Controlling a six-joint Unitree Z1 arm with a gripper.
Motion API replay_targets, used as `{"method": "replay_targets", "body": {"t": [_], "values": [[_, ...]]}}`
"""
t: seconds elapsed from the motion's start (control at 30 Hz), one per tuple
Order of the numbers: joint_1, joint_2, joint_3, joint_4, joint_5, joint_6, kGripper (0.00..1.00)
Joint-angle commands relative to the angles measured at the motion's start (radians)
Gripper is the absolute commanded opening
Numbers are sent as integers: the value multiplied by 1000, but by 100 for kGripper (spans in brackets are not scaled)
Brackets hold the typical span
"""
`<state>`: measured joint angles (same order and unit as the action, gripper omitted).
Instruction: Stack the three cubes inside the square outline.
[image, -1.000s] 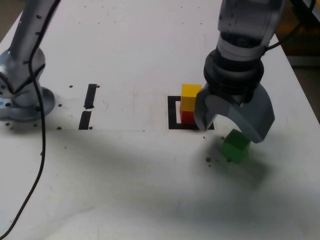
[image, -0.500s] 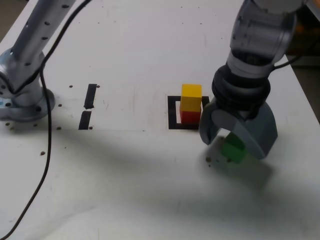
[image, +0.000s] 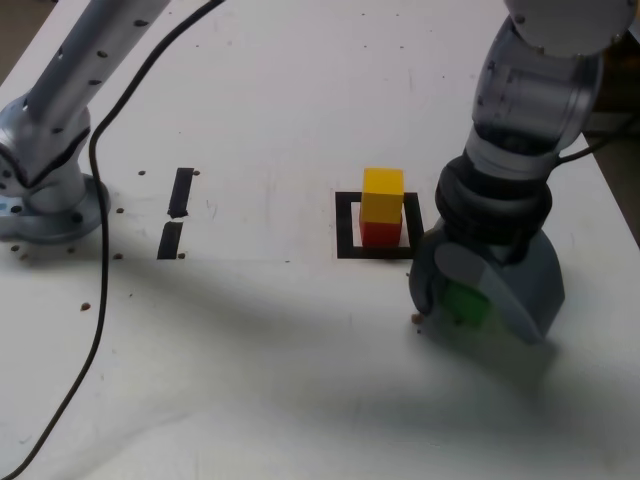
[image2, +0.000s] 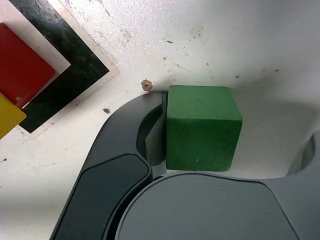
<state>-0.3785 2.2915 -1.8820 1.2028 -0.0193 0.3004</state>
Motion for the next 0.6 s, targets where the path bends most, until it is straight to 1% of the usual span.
{"method": "replay_targets", "body": {"t": [0.0,0.07,0.23,0.3,0.4,0.57], "values": [[0,5,5,4,-4,0,88],[0,5,13,9,-8,-5,78],[0,4,17,-3,-15,-16,41],[0,4,13,-19,-15,-13,30],[0,3,10,-37,-19,-7,21],[-1,0,9,-51,-21,0,12]]}}
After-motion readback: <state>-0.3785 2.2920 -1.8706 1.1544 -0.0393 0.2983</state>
